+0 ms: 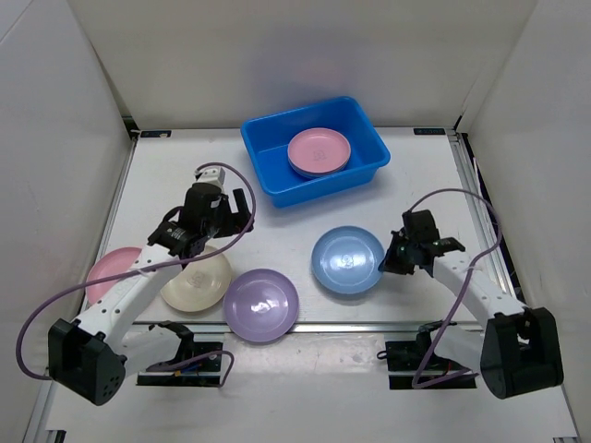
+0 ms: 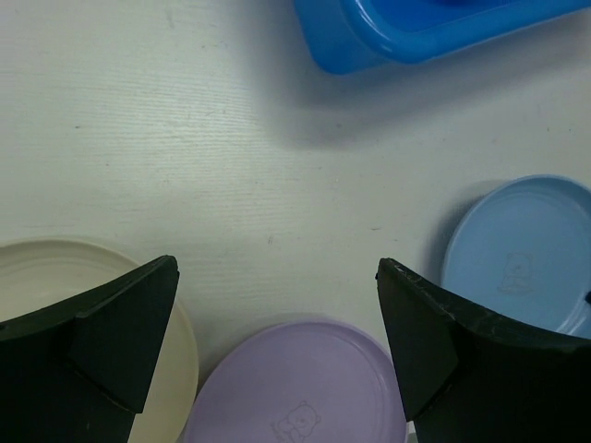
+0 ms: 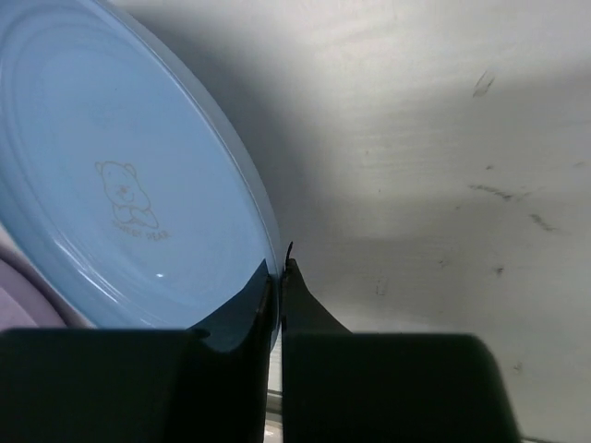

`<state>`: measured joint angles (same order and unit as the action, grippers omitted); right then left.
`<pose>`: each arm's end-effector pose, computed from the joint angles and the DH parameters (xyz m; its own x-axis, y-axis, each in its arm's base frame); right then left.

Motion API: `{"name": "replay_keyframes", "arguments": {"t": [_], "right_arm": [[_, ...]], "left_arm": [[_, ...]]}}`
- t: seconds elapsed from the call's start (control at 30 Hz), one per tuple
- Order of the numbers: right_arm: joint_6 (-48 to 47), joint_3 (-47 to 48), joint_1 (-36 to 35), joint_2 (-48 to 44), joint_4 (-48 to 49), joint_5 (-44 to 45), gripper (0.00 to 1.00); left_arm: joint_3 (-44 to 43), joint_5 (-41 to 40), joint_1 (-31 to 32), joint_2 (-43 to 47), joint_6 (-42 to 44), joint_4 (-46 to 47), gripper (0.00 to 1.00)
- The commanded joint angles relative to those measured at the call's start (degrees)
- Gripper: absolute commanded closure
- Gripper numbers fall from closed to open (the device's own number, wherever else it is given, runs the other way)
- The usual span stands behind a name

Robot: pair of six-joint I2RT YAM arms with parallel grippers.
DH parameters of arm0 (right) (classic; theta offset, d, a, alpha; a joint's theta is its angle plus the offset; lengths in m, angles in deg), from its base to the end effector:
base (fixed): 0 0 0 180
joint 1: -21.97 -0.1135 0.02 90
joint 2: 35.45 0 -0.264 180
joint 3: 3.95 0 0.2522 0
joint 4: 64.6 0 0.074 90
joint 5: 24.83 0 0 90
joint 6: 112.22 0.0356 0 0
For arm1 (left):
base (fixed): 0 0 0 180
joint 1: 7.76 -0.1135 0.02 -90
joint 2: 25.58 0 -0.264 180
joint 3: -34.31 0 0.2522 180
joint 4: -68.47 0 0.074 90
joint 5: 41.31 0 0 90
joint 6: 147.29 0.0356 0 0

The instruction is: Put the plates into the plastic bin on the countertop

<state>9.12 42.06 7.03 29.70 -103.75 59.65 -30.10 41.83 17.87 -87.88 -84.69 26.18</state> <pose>0.1970 0.0561 0.1773 -0.8609 0.3061 -0.4064 0.1666 0.9243 0.3433 0.2118 -0.0969 0.2860 -0.6762 -0.1823 -0.7138 0.0405 0.9582 -0.2832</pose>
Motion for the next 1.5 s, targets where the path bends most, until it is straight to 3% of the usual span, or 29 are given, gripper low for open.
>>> {"name": "replay_keyframes", "arguments": {"t": [0.0,0.17,0.33,0.43,0.53,0.8,0.9,1.07,1.2,1.3,1.37,1.4,1.47], "right_arm": [[-3.02,8.86,0.0,-3.97,-4.3,4.46,1.0],[-7.07,22.03,-0.18,-4.33,-5.83,5.17,1.0],[-8.13,33.82,0.17,3.04,-2.05,5.34,1.0],[-8.48,42.26,0.18,11.65,2.52,4.82,1.0],[-8.48,52.8,0.35,25.85,4.64,5.17,1.0],[-7.08,88.81,0.0,55.94,-1.85,5.52,1.0],[-6.02,96.48,-0.18,63.86,-3.09,7.11,1.0],[-4.96,98.62,-0.53,69.85,-0.72,4.72,1.0],[-4.61,98.01,-0.53,71.26,-0.1,5.52,0.92],[-5.32,98.18,-0.62,71.26,0.16,7.63,0.76],[-6.36,98.09,-0.36,71.09,0.07,7.28,0.59],[-6.37,98.09,-0.53,70.91,-0.27,6.75,0.38],[-7.42,98.7,-0.53,69.86,-0.98,4.4,0.11]], "left_arm": [[-3.31,-2.9,-0.31,-0.27,1.29,-0.65,0.01],[-4.28,-2.73,-2.15,-1.59,2.08,-0.65,0.01],[-4.37,-2.99,-3.13,-2.38,4.19,-0.65,0.01],[-4.37,-3.43,-3.48,-3.09,3.67,-0.82,0.01],[-3.75,-4.05,-5.14,-3.09,1.22,-1.7,0.01],[-3.57,-3.96,-14.27,-4.84,-2.57,-3.1,0.01],[-4.36,-4.14,-19.54,-5.55,-5.38,-5.12,0.01],[-3.66,-3.52,-28.43,-5.55,-9.15,-7.84,0.01],[-2.79,-3.43,-35.45,-5.2,-11.09,-10.31,0.01],[-1.91,-5.36,-38.8,-4.67,-13.11,-13.65,0.01],[-0.77,-5.63,-42.49,-3.62,-13.73,-14.35,0.01],[0.37,-5.54,-43.55,-3.27,-14.61,-14.7,0.01],[1.34,-5.8,-46.88,-2.22,-15.75,-16.11,0.01]]}}
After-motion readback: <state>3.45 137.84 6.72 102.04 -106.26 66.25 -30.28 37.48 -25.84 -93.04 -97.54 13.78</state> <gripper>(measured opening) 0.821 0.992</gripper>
